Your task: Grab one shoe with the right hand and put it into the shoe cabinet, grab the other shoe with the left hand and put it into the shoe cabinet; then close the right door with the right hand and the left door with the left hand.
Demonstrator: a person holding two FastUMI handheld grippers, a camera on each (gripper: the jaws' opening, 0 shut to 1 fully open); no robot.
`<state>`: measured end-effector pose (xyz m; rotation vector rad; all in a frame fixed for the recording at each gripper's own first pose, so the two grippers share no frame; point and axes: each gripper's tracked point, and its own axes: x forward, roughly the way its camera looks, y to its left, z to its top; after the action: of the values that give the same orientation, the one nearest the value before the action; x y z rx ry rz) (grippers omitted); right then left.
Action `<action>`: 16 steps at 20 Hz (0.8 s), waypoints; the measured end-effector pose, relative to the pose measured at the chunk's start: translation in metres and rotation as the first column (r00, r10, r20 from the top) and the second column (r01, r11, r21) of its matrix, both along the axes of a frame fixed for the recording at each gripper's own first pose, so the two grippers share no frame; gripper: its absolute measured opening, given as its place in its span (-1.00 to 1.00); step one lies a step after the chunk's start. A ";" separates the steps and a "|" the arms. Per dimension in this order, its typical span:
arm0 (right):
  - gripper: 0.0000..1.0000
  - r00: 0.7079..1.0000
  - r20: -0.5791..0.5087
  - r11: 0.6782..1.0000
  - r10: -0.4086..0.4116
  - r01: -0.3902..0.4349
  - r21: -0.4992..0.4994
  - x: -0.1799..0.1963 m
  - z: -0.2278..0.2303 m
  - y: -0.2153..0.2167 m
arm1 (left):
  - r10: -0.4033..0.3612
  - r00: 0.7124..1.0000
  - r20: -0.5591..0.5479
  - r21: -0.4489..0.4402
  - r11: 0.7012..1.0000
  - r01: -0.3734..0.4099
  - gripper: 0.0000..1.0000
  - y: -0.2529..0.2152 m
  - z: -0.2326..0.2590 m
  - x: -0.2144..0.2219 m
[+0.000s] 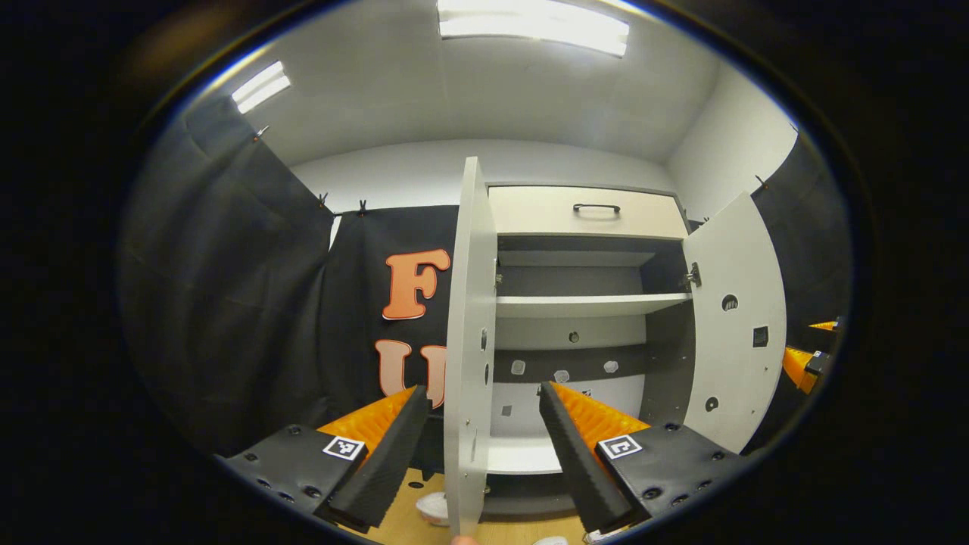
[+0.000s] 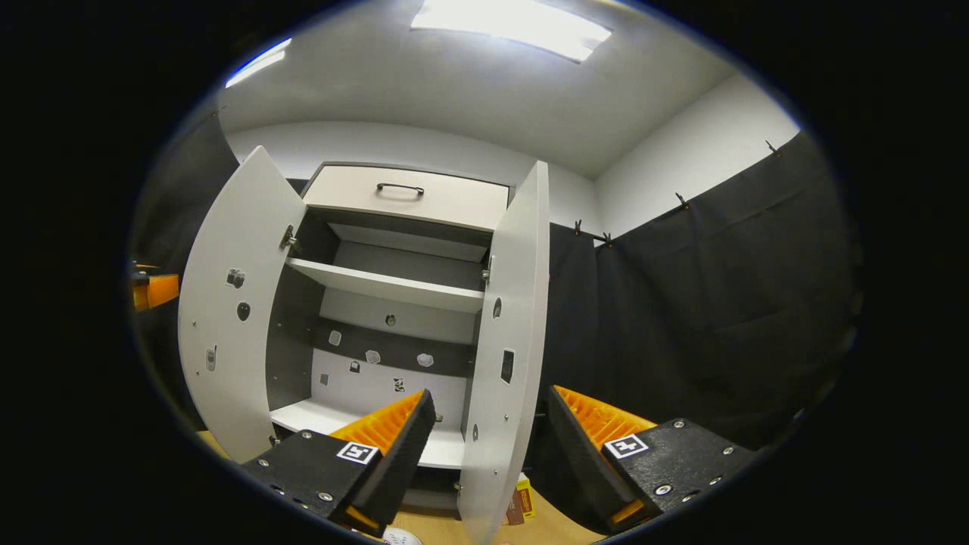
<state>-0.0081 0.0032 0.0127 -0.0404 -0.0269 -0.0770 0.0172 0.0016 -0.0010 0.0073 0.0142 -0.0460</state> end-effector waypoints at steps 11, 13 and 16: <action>0.86 0.997 -0.066 0.997 0.040 -0.035 0.072 0.010 -0.024 0.026 | 0.026 1.000 -0.002 0.008 1.000 -0.026 0.87 0.021 0.000 0.001; 0.86 0.996 -0.081 0.996 0.041 -0.034 0.085 0.012 -0.034 0.029 | 0.030 1.000 -0.006 0.004 1.000 -0.030 0.87 0.024 -0.001 0.000; 0.86 0.984 -0.168 0.992 0.051 -0.030 0.125 0.010 -0.075 0.040 | 0.033 0.999 -0.004 0.001 0.999 -0.033 0.92 0.026 -0.002 -0.001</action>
<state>0.0023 0.0429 -0.0626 0.0762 0.1488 -0.0339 0.0165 0.0276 -0.0026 0.0077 0.0187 -0.0132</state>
